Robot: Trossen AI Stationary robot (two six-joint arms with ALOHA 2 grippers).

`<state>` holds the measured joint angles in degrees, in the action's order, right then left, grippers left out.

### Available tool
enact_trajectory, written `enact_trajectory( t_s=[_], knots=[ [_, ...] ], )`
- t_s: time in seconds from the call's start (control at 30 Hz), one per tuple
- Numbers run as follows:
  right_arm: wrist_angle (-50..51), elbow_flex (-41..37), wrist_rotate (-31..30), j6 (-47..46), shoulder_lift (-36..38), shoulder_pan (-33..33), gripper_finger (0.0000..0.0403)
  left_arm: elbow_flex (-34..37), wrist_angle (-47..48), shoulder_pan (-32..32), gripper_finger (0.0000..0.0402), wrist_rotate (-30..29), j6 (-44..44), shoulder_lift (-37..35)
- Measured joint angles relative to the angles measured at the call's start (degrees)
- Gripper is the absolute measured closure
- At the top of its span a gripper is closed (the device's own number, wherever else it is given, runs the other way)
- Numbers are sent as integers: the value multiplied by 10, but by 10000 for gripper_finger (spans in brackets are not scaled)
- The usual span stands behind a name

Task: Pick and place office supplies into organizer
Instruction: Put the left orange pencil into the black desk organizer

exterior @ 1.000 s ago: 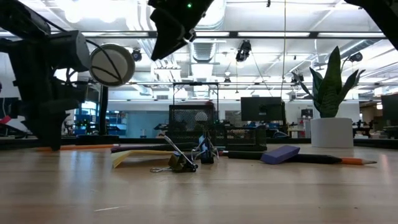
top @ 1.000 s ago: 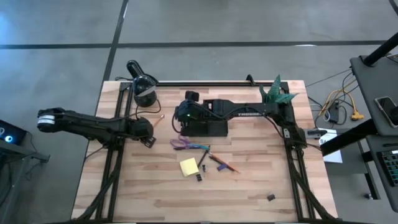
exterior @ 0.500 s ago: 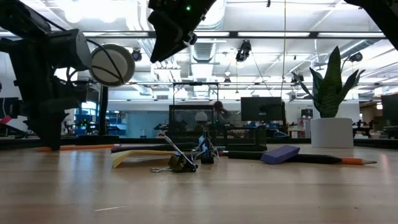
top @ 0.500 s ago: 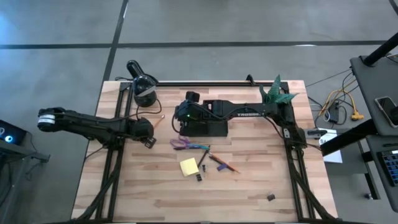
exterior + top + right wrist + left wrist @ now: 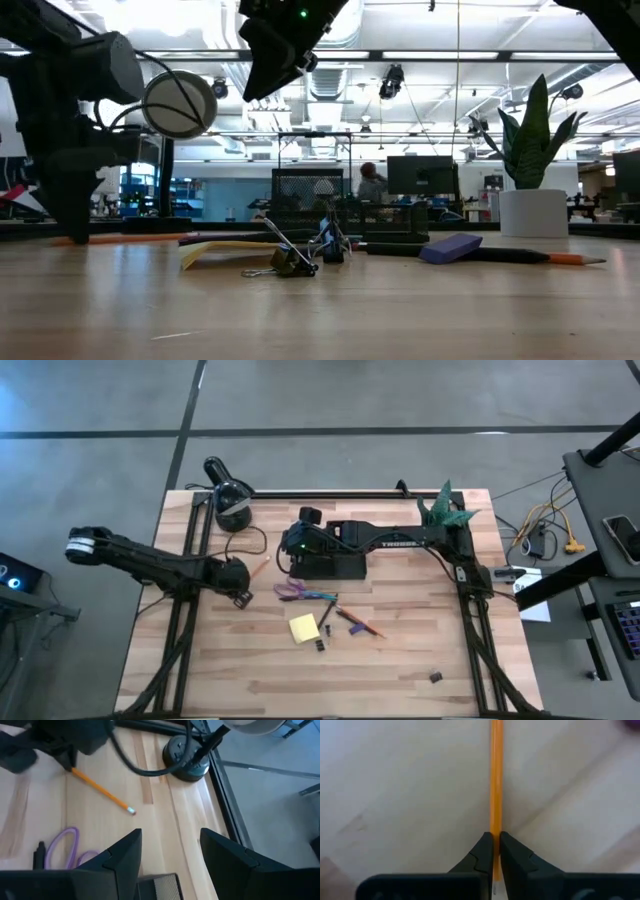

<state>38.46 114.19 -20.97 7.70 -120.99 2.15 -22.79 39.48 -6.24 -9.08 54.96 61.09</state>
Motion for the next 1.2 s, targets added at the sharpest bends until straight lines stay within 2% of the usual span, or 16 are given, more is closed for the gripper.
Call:
enact_trajectory(
  t_s=[0.17, 0.3, 0.57, 0.7, 1.2],
  knots=[
    [52, -1, 30, 20, 0, -2, 209, -7, -4, -64, 398, 9, 7, 0],
    [58, -8, 61, 55, 0, -9, 209, -6, -4, -118, 398, -12, 34, 3],
    [51, -30, 80, 130, 0, -27, 209, -5, -15, -208, 398, -53, 144, 10],
    [38, -50, 91, 129, 0, -28, 209, -6, -41, -221, 399, -76, 182, 12],
    [16, -78, 92, 156, 0, -25, 209, -31, -45, -247, 400, -59, 239, 35]
  ],
)
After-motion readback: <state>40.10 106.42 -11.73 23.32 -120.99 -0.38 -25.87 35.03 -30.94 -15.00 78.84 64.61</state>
